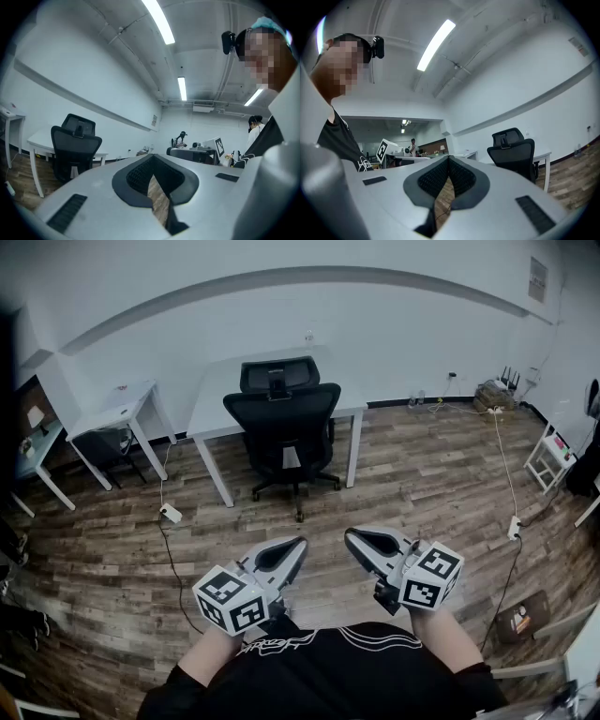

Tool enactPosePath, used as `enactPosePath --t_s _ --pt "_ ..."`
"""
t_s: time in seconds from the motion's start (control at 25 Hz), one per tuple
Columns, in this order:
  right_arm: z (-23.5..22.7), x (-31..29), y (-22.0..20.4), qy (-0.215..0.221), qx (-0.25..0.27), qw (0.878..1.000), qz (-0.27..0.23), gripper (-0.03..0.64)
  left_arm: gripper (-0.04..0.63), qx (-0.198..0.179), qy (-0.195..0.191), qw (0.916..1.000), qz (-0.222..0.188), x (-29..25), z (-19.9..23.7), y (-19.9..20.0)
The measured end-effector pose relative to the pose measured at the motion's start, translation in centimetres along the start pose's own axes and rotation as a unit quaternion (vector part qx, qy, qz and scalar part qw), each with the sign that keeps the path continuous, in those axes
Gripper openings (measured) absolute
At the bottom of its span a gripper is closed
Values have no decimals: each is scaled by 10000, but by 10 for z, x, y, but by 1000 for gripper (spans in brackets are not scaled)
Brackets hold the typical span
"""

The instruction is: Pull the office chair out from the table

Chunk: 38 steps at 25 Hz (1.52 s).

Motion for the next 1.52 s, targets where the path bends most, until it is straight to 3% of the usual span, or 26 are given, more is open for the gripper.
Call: enactPosePath --t_s 0.28,0.68,0.92,1.16,1.52 --pt "-8 -9 2 49 62 10000 38 35 8 42 -33 10000 80 -9 9 2" --pt "-30 -20 -10 -44 -383 9992 44 37 8 46 31 9997 248 -24 33 -7" --pt "-56 -41 -14 -233 -387 9989 116 37 8 8 -79 9994 337 -44 62 1" --pt "-92 -80 -22 -358 -583 9975 173 37 8 126 -103 9986 494 -64 118 0" --pt "-174 -186 -22 -632 -920 9930 389 37 8 244 -122 9973 681 -101 256 22"
Point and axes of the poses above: the fingertips, and each gripper's own axes: x backward along the fingers, z to its left, y out of its top, the point moved 7 cm from there along x, backward along the fingers, and after that the axes turned 2 degrees about -z, right-handed, at the moved point
